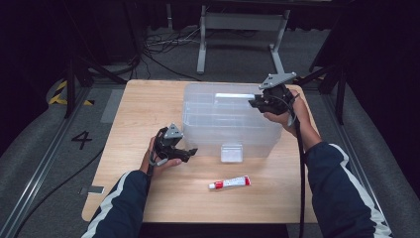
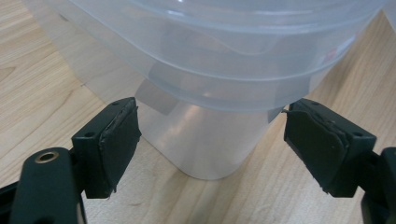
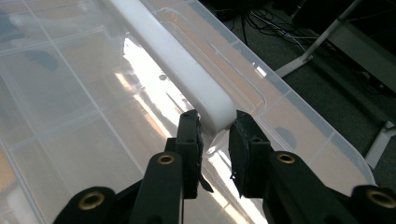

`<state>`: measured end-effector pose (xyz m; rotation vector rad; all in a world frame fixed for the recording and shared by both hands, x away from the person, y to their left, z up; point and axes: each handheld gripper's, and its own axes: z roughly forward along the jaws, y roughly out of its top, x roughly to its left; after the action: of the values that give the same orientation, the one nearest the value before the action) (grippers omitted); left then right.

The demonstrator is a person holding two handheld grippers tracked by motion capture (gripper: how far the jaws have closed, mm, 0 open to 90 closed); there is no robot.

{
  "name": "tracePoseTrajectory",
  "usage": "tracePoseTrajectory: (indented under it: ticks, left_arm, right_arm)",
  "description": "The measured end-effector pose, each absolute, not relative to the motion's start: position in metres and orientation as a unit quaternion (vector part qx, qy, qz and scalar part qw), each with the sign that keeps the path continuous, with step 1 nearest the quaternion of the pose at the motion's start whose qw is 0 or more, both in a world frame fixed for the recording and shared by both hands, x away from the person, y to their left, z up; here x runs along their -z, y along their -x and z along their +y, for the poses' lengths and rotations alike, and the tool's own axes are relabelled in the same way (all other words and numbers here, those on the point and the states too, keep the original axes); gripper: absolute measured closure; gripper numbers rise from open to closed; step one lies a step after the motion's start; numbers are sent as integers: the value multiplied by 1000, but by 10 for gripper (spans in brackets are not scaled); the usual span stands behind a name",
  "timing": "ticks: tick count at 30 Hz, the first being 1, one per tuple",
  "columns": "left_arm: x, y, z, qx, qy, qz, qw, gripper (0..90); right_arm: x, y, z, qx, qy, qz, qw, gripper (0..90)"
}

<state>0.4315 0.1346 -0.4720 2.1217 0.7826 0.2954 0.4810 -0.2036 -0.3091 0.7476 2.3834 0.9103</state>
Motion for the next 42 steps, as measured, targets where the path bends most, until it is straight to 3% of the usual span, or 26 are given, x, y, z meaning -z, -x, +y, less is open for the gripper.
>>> tracePoseTrajectory:
  ticks: [14, 16, 19, 28, 42]
  left_arm:
    - [468, -420, 132, -126, -851, 296, 416, 235]
    - [471, -415, 136, -136, -861, 285, 399, 284]
    - [480, -411, 145, -129, -874, 286, 371, 249]
    - [487, -390, 170, -123, -886, 287, 343, 235]
    - [496, -375, 186, -90, -885, 299, 346, 205]
  right_arm:
    - [312, -471, -214, -349, -274, 863, 244, 746]
    - [312, -468, -217, -359, -269, 862, 238, 662]
    - [309, -463, -226, -369, -273, 851, 254, 578]
    - [306, -450, -265, -404, -297, 827, 254, 546]
    - [302, -443, -251, -408, -264, 836, 256, 510]
